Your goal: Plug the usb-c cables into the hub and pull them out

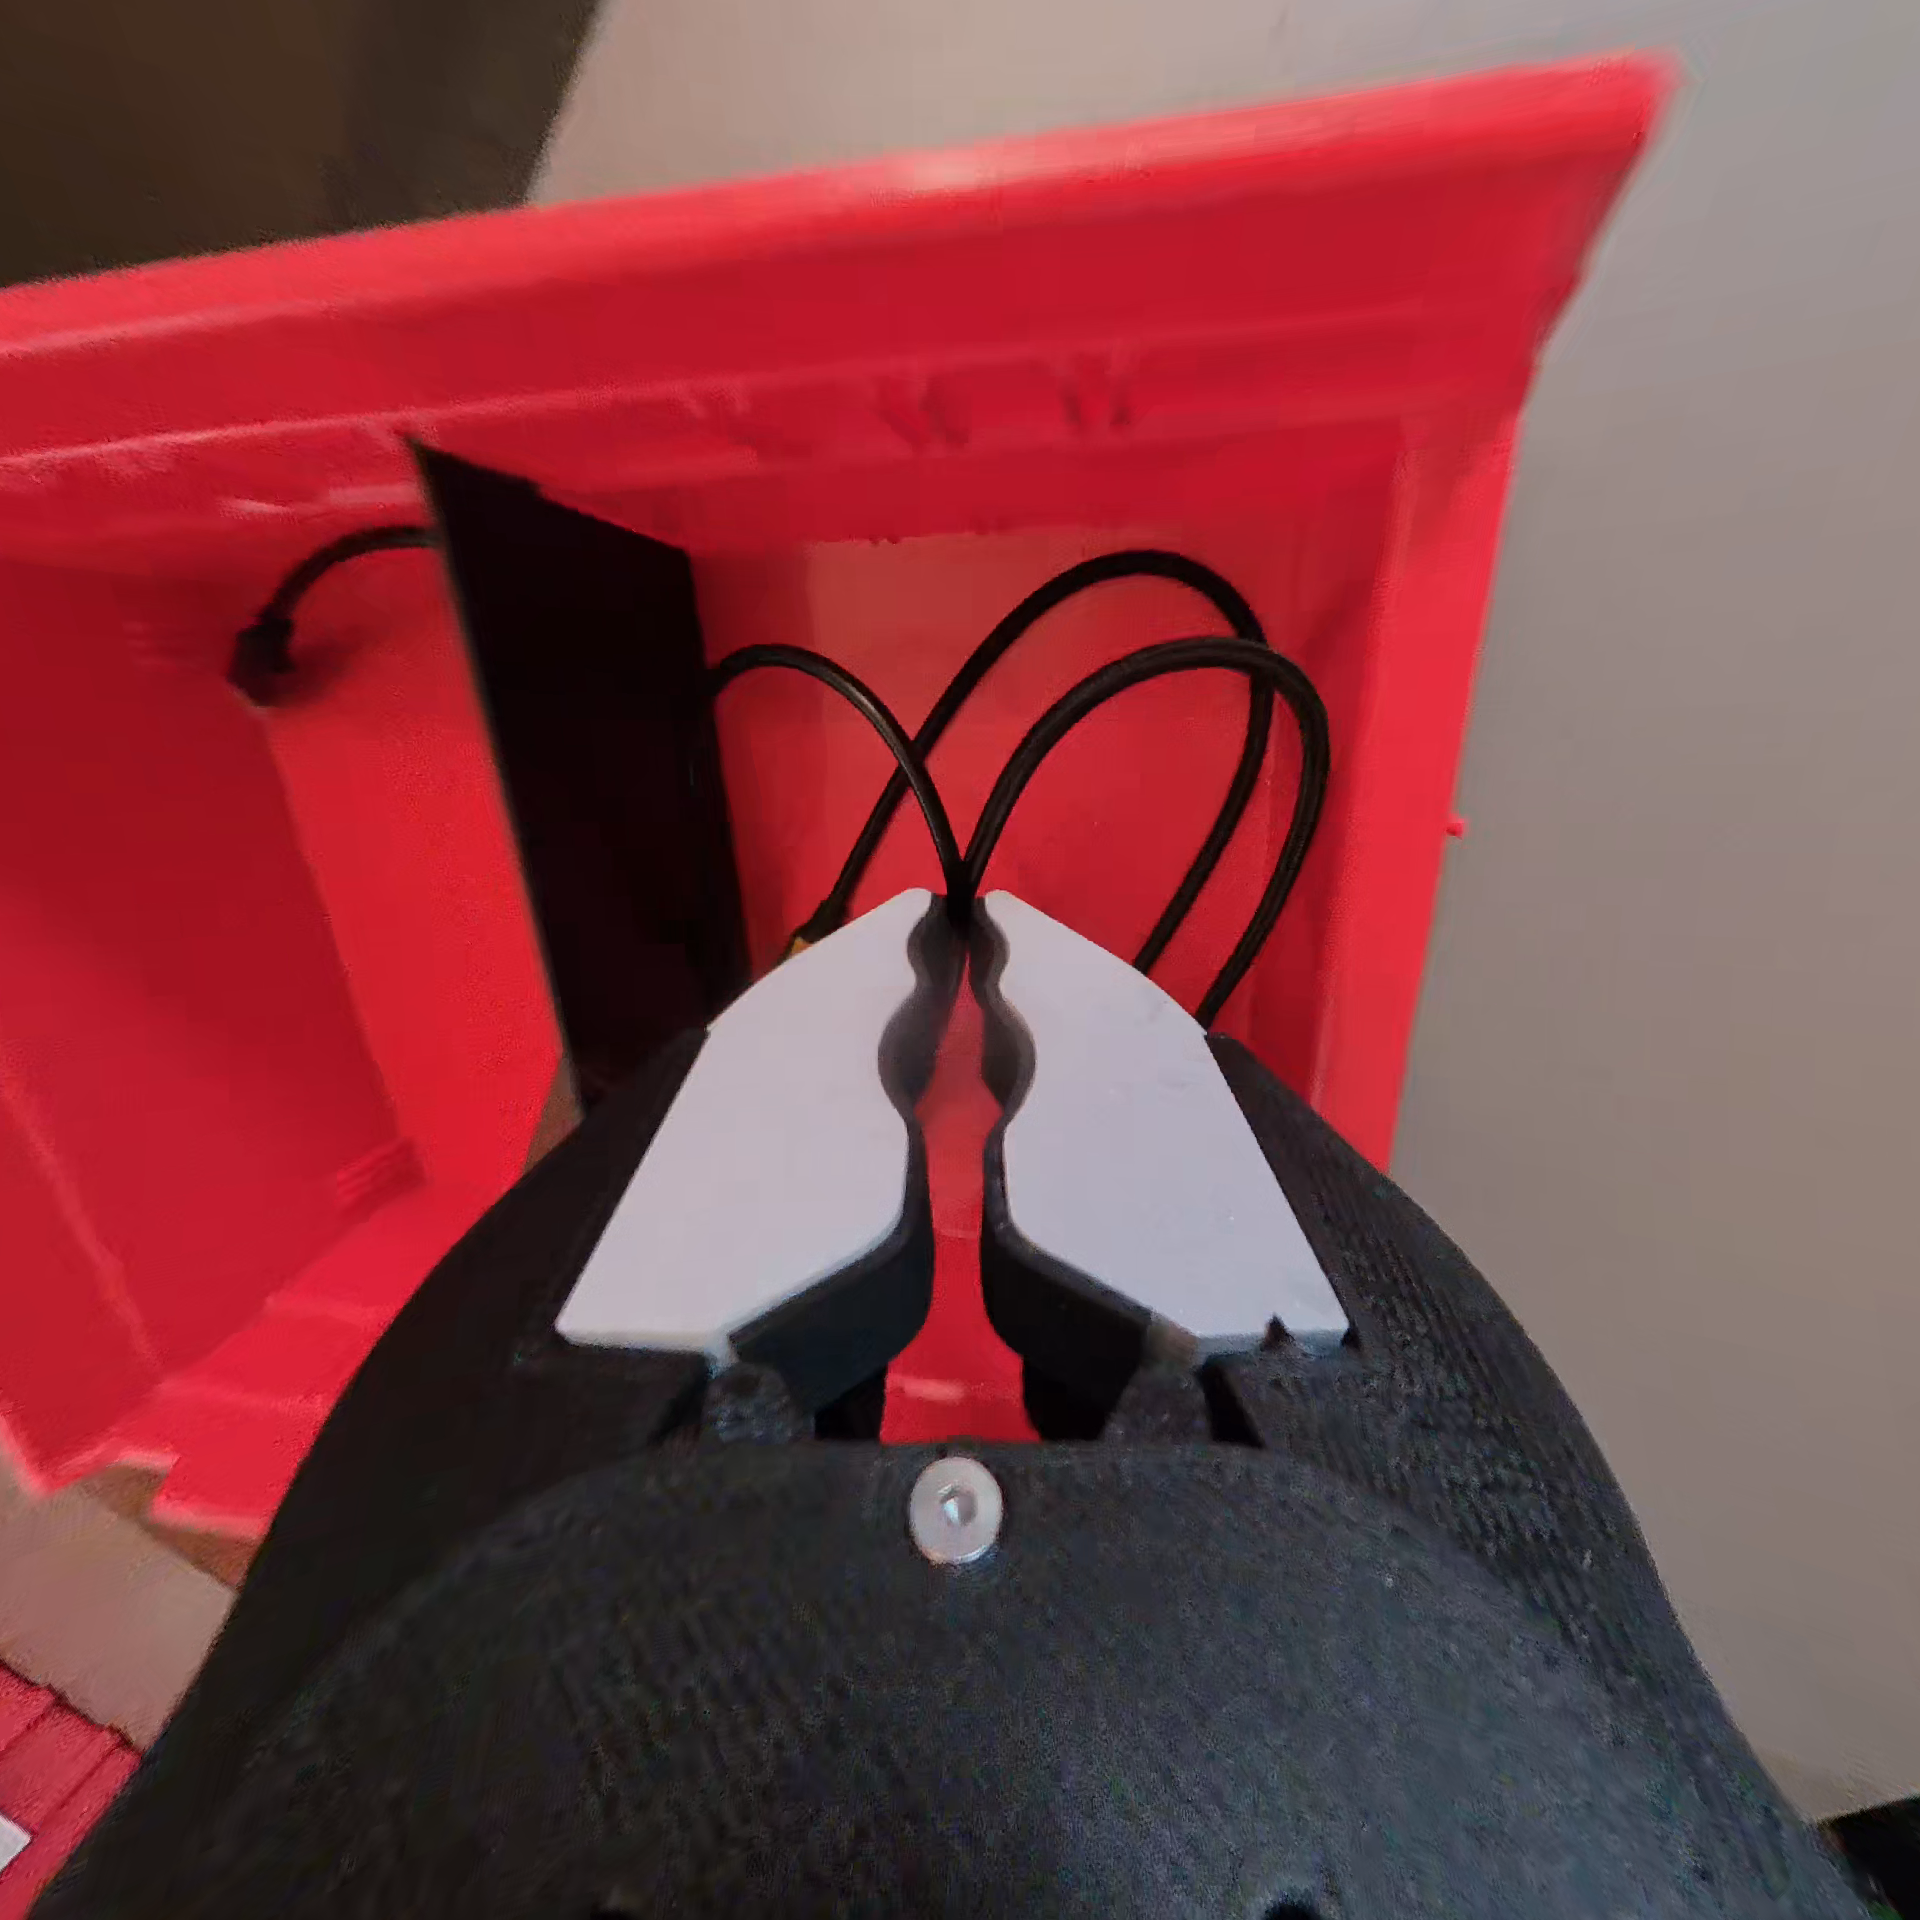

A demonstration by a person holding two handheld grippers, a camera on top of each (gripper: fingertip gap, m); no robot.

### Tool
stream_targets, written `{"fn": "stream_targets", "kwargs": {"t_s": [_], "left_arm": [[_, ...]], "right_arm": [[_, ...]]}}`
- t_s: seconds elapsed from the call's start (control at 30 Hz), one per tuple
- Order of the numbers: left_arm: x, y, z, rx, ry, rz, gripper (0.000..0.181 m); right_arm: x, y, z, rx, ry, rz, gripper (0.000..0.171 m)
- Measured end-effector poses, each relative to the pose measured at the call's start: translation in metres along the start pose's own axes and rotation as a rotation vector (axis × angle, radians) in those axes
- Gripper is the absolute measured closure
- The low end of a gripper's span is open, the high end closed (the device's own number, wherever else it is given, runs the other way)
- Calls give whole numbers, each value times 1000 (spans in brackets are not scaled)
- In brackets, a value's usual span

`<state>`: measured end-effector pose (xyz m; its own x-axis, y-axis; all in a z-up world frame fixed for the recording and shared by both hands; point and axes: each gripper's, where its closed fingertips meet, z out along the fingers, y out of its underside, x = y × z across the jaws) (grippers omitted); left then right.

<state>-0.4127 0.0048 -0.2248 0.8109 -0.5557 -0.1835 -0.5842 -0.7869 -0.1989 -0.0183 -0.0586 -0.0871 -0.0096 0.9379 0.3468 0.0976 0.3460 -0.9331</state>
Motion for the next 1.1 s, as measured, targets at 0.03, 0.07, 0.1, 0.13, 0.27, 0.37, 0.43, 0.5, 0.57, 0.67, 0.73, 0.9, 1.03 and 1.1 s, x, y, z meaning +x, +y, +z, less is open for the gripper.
{"fn": "stream_targets", "kwargs": {"t_s": [0.03, 0.07, 0.1, 0.13, 0.27, 0.37, 0.43, 0.5, 0.57, 0.67, 0.73, 0.9, 1.03, 1.1], "left_arm": [[-1, -2, -13, 32, -8, -5, 178], [-2, -4, -27, 64, -14, -9, 178], [-3, -6, -40, 96, -21, -12, 178], [-3, -9, -54, 130, -29, -14, 178], [-2, -16, -94, 202, -52, -24, 178], [-3, -10, -91, 157, -79, -12, 178], [-4, -5, -83, 122, -92, -6, 178], [-4, -5, -77, 120, -87, -11, 178], [-6, -5, -76, 129, -89, -24, 178], [-8, -11, -84, 174, -92, -36, 178], [-6, -18, -96, 228, -83, -45, 178], [19, -51, -139, 460, 9, -45, 178], [67, -86, -181, 742, 241, -44, 178], [97, -100, -195, 863, 393, -42, 178]], "right_arm": [[0, 0, 0, 4, -7, 13, 162], [0, 0, 1, 6, -8, 22, 162], [-1, 0, 1, 7, -11, 24, 162], [-1, 0, 2, 10, -10, 24, 162], [-4, -3, 3, 15, -25, 32, 162], [-6, -3, 4, 13, -30, 33, 162], [-7, -4, 3, 14, -28, 30, 162], [-7, -5, 2, 16, -21, 25, 162], [-6, -7, 0, 21, -13, 23, 162], [-4, -7, -3, 26, -5, 29, 162], [-3, -6, -4, 25, -1, 31, 162], [-2, -3, -2, 21, -2, 34, 162], [-2, -3, -2, 22, -2, 38, 162], [-1, -4, -3, 25, 1, 45, 162]]}}
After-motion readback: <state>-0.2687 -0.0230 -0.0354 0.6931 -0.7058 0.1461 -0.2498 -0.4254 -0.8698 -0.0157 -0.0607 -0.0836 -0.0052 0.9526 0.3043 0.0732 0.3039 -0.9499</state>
